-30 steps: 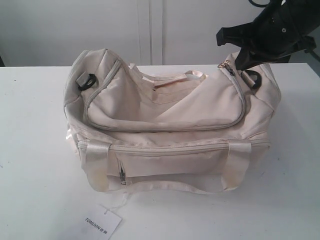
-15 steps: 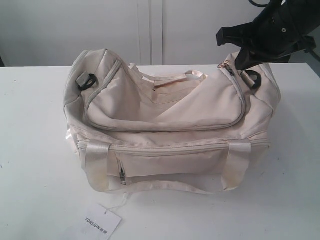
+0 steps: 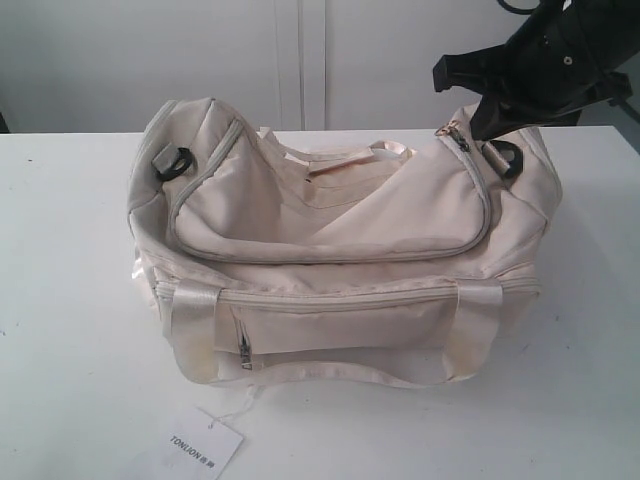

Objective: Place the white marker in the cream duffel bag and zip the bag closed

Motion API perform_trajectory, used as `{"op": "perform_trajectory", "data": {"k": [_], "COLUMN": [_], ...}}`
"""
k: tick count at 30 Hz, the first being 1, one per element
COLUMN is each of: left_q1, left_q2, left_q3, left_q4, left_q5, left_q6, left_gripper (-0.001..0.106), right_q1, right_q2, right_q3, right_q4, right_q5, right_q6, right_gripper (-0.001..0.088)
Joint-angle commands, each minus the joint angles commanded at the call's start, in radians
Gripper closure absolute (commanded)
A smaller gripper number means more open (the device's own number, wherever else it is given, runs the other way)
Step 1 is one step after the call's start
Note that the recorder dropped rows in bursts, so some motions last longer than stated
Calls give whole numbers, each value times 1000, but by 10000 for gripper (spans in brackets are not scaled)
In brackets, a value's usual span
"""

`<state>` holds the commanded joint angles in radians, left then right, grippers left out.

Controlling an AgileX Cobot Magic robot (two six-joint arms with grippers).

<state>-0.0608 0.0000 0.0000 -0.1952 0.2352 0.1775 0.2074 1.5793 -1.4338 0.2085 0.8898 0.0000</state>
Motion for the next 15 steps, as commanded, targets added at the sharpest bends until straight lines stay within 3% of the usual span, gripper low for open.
{"op": "perform_trajectory", "data": {"k": [7,15], "left_q1": [0,0], "left_q2": [0,0], "left_q3": [0,0], "left_q4": [101,107], "left_q5": [0,0], "left_q6": [-130,-140], "left_gripper": [1053,1053], "right_q1": [0,0], "right_q2": [0,0], "right_q3": [0,0], "right_q4": [0,0], "right_q5": [-2,0], "right_q6": [0,0], "right_gripper": [868,868]}}
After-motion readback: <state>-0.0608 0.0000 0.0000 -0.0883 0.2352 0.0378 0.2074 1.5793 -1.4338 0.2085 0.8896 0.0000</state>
